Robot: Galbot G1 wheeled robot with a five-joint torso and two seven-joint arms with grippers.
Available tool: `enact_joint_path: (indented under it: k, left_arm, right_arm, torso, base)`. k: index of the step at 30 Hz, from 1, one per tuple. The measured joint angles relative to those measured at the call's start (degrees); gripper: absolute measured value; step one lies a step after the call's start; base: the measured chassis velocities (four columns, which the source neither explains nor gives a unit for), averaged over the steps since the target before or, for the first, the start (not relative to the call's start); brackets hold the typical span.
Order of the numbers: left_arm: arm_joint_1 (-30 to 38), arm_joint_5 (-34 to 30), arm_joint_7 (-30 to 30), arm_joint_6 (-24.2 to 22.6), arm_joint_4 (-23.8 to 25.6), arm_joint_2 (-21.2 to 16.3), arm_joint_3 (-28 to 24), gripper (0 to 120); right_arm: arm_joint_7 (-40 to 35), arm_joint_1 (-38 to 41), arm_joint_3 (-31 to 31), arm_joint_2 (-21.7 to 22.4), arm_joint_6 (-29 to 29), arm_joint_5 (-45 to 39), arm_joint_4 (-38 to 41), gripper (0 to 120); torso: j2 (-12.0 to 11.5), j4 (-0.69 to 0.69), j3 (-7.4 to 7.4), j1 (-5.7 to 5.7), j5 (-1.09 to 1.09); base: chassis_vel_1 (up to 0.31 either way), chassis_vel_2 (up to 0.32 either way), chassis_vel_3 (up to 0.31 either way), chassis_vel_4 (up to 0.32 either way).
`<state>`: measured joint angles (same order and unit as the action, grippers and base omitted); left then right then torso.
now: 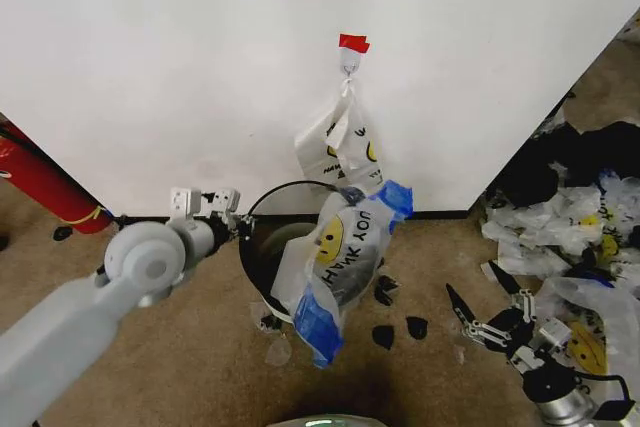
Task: Pick up the garbage bag from the wall and place it over the trash bin.
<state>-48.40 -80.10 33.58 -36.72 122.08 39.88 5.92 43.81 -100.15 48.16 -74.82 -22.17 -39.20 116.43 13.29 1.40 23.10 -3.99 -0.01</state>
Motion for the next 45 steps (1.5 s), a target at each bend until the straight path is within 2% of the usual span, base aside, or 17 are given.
enact_joint_path:
  k: [6,16,26,35,39,41,44,45]
  left_arm:
    - [-4.8,1.5,5.6,3.0,0.6,3.2,-0.1,1]
    - [-9.0,6.4,8.8,7.0,-0.5,5.3,-0.1,1]
    - [-12.3,9.3,8.5,11.8,-1.5,8.9,-0.2,1]
    - [-13.6,12.8,6.0,12.0,-1.4,9.3,-0.3,1]
    - [-15.3,15.4,4.7,11.6,-0.5,9.2,0.3,15]
    - [-15.4,15.6,4.6,11.5,-0.4,9.1,0.4,16]
    - [-17.0,18.7,3.2,11.1,1.4,8.5,1.0,31]
    - [-17.2,19.2,3.0,11.0,1.8,8.4,1.1,32]
  right_arm:
    - [-0.1,0.0,-0.9,0.0,0.5,0.9,-0.3,100]
    - [0.1,0.3,-1.7,0.5,1.1,1.1,-1.4,100]
    - [0.2,0.5,-2.2,0.7,1.2,2.5,-2.1,100]
    - [0.0,0.4,-2.5,1.0,2.2,1.9,-2.2,100]
    - [-0.3,0.8,-3.9,1.8,4.2,-1.3,-3.3,100]
    - [-0.3,0.8,-4.0,1.9,4.5,-1.7,-3.4,100]
    - [1.7,1.1,-5.3,3.7,9.4,-8.6,-4.8,100]
    - [2.0,1.3,-5.5,4.1,10.1,-9.7,-5.2,100]
  torso:
    - [0.0,0.0,0.0,0.0,0.0]
    - [0.0,0.0,0.0,0.0,0.01]
    - [0.0,-0.01,0.01,-0.01,0.01]
    - [0.0,0.0,0.01,0.0,0.01]
    - [0.0,0.0,0.0,0.0,0.01]
    - [0.0,0.0,0.0,0.0,0.01]
    - [0.0,0.0,0.0,0.0,0.01]
    - [0.0,0.0,0.0,0.0,0.0]
  base:
    - [0.0,0.0,0.0,0.0]
    - [0.0,0.0,0.0,0.0]
    - [0.0,0.0,0.0,0.0]
    - [0.0,0.0,0.0,0.0]
    - [0.0,0.0,0.0,0.0]
    - [0.0,0.0,0.0,0.0]
    - [0.0,0.0,0.0,0.0]
    - [0.0,0.0,0.0,0.0]
